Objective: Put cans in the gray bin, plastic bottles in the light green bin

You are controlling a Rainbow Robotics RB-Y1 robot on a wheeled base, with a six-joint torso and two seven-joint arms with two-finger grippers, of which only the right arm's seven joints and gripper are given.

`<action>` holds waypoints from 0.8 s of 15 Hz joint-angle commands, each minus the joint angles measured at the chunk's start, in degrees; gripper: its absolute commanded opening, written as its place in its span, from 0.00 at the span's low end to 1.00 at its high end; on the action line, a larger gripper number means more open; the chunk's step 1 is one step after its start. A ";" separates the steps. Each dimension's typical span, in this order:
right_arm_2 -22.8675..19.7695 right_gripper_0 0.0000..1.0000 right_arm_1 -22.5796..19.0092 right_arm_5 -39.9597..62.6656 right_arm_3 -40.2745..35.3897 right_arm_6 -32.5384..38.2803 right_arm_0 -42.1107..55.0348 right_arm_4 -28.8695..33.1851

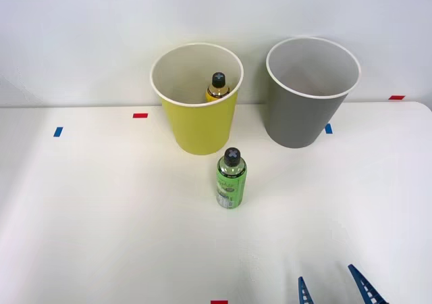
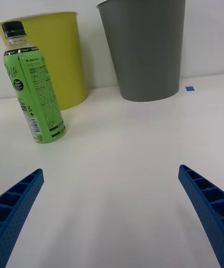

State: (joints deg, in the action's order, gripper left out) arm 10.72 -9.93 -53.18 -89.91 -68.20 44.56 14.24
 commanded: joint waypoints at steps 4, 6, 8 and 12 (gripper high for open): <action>0.00 1.00 0.00 0.00 0.00 0.00 0.00 0.00; 0.00 1.00 0.00 0.00 0.00 0.00 0.00 0.00; 0.00 1.00 0.00 0.00 0.00 0.00 0.00 0.00; 0.00 1.00 0.00 0.00 0.00 0.00 0.00 0.00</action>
State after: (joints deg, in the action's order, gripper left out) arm 10.72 -9.93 -53.18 -89.91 -68.20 44.56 14.24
